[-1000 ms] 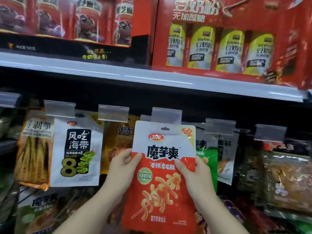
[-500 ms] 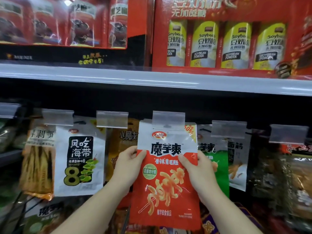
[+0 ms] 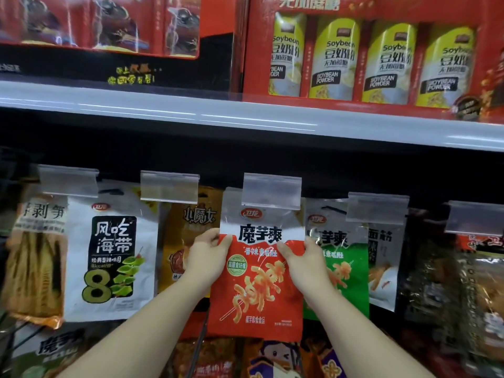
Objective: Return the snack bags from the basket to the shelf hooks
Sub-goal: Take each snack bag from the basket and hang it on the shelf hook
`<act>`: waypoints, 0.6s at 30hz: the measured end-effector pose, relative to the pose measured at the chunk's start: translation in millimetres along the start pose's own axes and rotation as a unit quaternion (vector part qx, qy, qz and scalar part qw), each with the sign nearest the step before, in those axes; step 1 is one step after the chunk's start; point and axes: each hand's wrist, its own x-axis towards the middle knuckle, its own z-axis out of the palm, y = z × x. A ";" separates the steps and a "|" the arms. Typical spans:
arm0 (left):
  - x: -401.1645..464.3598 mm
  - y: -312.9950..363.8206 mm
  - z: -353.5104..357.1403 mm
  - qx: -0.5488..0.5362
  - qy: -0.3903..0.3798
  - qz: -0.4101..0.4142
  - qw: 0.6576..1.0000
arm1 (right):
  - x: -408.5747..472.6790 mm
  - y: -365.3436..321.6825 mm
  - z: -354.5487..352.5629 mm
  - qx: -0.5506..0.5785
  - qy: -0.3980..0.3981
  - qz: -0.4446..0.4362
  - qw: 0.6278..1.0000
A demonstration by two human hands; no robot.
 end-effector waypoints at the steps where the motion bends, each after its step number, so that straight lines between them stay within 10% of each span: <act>1: 5.6 -2.3 2.3 0.004 0.001 0.001 1.000 | 3.1 -1.7 1.2 -0.005 0.003 0.005 1.000; 10: 28.1 -14.6 17.8 0.125 0.061 0.018 0.990 | 25.9 8.5 9.3 -0.043 0.036 0.019 0.998; 18: -3.1 -20.2 -6.2 0.358 0.125 0.180 0.907 | -10.5 9.8 -4.6 -0.325 0.084 -0.170 0.926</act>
